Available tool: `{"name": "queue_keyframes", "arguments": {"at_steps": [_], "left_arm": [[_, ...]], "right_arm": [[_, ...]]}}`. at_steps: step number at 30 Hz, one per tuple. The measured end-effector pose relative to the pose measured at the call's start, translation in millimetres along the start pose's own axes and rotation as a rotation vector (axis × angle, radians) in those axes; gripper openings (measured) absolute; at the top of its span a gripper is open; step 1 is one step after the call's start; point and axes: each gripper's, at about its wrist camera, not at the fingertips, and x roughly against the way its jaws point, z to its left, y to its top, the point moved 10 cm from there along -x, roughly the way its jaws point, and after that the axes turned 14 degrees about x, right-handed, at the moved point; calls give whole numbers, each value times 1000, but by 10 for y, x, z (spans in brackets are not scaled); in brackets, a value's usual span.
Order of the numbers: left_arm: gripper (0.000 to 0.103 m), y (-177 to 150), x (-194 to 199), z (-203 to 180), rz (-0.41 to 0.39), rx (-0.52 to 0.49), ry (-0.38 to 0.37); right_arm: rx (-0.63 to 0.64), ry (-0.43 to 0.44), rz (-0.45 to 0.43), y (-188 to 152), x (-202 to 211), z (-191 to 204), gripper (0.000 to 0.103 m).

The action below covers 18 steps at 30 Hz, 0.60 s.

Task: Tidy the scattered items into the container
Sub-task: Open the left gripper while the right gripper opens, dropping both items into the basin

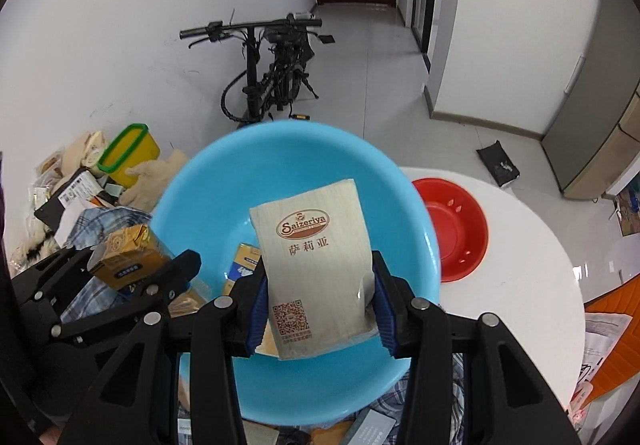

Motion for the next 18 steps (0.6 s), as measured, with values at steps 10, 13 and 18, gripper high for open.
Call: {"name": "queue_keyframes", "arguments": {"at_steps": [10, 13, 18], "left_arm": [[53, -140, -854, 171, 108, -13, 48], [53, -170, -979, 189, 125, -20, 52], [62, -107, -969, 204, 92, -17, 41]], "right_arm": [[-6, 47, 107, -280, -764, -52, 43], [-11, 54, 114, -291, -831, -78, 43], [-23, 54, 103, -279, -804, -118, 44]]}}
